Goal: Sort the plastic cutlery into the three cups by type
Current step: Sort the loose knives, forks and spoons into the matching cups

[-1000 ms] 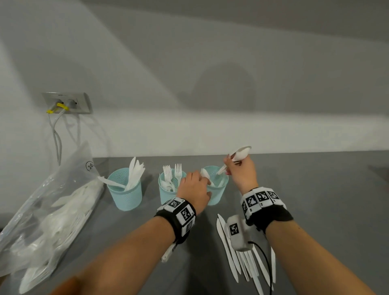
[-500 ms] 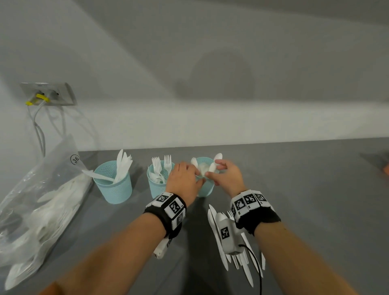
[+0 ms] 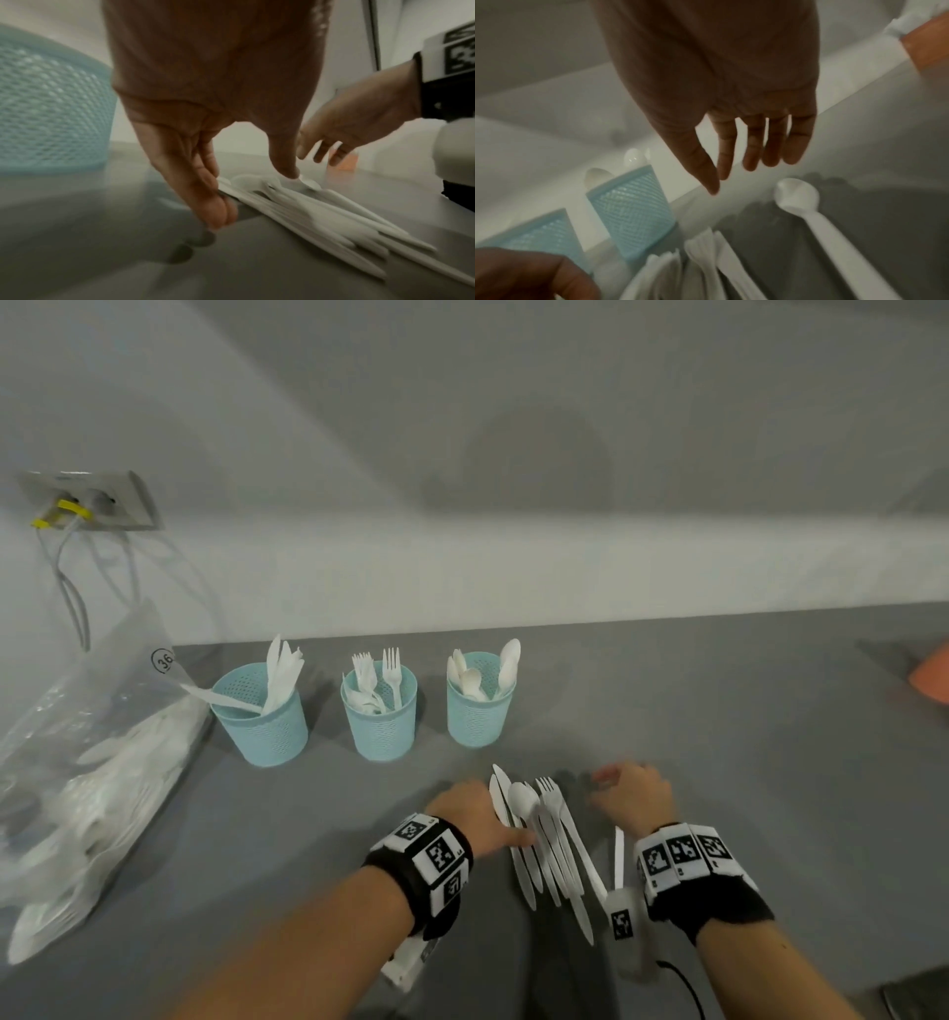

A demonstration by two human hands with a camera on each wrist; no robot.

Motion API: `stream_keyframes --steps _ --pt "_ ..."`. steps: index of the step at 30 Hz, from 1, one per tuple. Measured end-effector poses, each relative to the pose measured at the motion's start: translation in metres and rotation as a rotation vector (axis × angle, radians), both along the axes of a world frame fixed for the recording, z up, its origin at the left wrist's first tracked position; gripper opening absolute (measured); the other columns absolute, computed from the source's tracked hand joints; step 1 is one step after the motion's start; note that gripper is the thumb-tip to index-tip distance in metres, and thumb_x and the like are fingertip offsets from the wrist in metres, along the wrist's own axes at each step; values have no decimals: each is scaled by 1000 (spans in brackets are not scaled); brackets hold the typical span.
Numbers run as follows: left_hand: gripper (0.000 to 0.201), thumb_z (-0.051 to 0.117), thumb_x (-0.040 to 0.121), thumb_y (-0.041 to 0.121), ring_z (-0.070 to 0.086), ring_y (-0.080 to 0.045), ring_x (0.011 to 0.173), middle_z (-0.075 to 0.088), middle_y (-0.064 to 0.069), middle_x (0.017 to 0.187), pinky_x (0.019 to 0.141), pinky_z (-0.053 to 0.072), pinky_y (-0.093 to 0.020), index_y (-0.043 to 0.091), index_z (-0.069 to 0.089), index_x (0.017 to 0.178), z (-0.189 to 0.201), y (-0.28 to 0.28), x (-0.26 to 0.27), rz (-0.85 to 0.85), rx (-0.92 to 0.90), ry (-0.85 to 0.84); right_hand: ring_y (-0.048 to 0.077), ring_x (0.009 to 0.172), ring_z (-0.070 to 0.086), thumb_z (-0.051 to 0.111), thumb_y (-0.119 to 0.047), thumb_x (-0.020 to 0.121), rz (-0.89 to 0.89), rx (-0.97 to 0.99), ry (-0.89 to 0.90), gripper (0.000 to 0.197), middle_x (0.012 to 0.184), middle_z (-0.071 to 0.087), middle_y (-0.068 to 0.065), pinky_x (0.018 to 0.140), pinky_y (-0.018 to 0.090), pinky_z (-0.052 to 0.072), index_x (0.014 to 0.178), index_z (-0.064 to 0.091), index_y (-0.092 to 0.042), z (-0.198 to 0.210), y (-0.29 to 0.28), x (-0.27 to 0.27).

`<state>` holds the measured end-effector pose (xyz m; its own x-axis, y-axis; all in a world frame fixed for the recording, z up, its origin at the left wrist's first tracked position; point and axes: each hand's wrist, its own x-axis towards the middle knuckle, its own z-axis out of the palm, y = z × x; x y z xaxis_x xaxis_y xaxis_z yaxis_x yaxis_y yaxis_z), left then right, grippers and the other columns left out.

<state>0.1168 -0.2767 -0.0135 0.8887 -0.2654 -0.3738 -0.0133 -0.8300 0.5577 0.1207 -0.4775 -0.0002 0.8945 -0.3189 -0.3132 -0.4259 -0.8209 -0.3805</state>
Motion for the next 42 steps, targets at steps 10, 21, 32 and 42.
stream_keyframes --steps 10,21,32,42 --pt "63 86 59 34 70 -29 83 70 -11 94 71 60 -39 12 55 109 -15 -12 0 147 -17 109 26 101 62 52 -7 82 64 52 166 25 123 54 16 98 31 48 93 73 -15 -34 20 -15" --pt "97 63 64 70 49 -31 120 42 -15 133 94 44 -39 4 43 133 -11 -18 8 60 265 34 36 106 57 50 -23 94 -117 252 88 43 126 48 19 93 45 50 129 36 -2 -23 45 12" --pt "85 78 61 46 42 -31 116 42 -14 126 93 47 -40 9 39 127 -18 -11 14 -97 465 -134 36 132 26 57 -14 80 281 -13 171 72 145 26 7 110 40 33 143 29 -36 -20 41 32" --pt "62 71 76 22 46 -30 119 44 -14 130 97 43 -39 6 38 126 -26 3 15 -183 519 -212 28 124 44 63 -28 79 400 -200 210 51 131 50 9 103 36 33 125 48 -13 -20 86 27"
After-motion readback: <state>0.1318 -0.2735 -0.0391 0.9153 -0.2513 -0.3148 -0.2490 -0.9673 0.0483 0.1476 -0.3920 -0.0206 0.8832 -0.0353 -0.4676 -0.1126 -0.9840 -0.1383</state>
